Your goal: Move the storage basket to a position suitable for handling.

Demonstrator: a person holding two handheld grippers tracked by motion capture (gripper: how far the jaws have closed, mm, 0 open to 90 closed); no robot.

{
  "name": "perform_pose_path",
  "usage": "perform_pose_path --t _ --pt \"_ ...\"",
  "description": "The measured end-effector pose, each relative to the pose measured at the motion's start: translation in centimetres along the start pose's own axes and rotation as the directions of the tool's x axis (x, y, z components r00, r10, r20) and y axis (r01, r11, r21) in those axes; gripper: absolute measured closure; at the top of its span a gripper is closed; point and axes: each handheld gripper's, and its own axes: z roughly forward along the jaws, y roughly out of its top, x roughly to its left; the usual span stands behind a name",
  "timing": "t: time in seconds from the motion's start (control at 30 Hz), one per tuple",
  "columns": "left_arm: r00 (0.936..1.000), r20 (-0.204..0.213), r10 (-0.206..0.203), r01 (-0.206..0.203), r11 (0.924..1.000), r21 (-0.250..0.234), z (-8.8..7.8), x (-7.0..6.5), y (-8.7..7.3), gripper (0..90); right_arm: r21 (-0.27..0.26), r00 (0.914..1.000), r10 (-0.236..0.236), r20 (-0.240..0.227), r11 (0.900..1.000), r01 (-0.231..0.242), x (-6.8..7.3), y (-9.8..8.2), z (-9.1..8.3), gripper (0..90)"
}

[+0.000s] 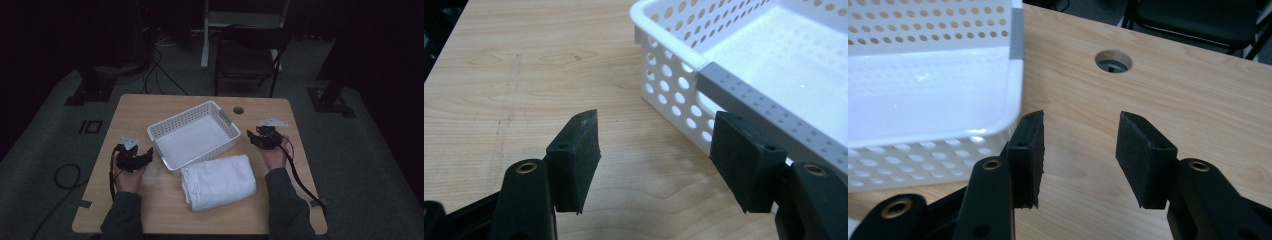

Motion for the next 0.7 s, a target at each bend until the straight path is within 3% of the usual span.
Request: perform_pose_path --t 0.47,0.7 --pt "0.9994 0.033 -0.001 0.003 0.9990 -0.045 -1.2 -0.8 0.5 36.4 0.018 0.9985 -0.029 -0.046 0.999 0.029 1.2 1.3 2.1 56.6" --pt "0.9983 0.052 0.024 -0.022 0.9987 -0.046 -1.3 -1.7 0.6 36.4 0.020 0.9969 -0.006 -0.078 1.000 0.008 1.7 1.4 3.0 56.4"
